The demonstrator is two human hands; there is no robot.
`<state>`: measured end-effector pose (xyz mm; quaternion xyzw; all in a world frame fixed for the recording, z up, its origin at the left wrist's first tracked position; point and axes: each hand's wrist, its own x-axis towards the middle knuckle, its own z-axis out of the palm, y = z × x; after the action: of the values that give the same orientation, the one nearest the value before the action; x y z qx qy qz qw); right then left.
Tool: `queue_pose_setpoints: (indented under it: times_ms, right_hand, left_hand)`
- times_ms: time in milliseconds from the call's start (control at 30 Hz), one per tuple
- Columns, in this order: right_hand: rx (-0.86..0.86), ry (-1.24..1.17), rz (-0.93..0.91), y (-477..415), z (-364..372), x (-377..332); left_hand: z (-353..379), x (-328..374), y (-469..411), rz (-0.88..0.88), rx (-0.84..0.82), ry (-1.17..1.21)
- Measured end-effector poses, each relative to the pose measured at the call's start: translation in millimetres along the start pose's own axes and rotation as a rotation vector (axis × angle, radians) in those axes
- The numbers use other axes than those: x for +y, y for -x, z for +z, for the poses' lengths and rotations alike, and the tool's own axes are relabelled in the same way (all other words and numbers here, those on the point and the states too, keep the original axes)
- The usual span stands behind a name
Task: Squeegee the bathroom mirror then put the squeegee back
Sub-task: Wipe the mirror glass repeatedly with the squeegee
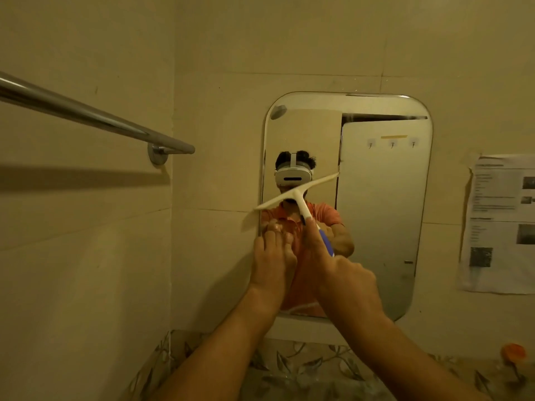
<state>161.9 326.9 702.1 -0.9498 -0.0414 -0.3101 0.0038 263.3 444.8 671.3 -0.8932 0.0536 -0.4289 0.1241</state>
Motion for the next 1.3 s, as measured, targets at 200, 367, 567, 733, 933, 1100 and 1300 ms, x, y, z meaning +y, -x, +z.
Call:
queue_pose_setpoints:
  times_ms: [200,367,567,733,933,1100,1300]
  right_hand:
    - [0.002,-0.006,-0.025,5,-14,2]
    - [0.342,-0.189,-0.077,-36,-55,20]
    - [0.371,-0.151,-0.026,-96,-108,9]
    - [0.308,-0.106,0.023,-92,-91,8]
    - [0.255,-0.082,0.073,-54,-57,22]
    - [0.174,-0.129,0.106,-16,-26,32]
    - [0.088,-0.213,0.103,9,-17,38]
  left_hand:
    - [-6,2,0,0.019,0.012,0.016]
    - [4,6,-1,-0.001,0.138,-0.055]
    - [0,7,-4,-0.018,0.139,-0.034]
    - [-4,8,-5,-0.022,0.103,-0.049]
    - [-12,12,-7,0.007,-0.022,-0.090]
    - [-19,12,-6,-0.002,-0.017,-0.196]
    - [-27,9,-2,0.015,-0.032,-0.138]
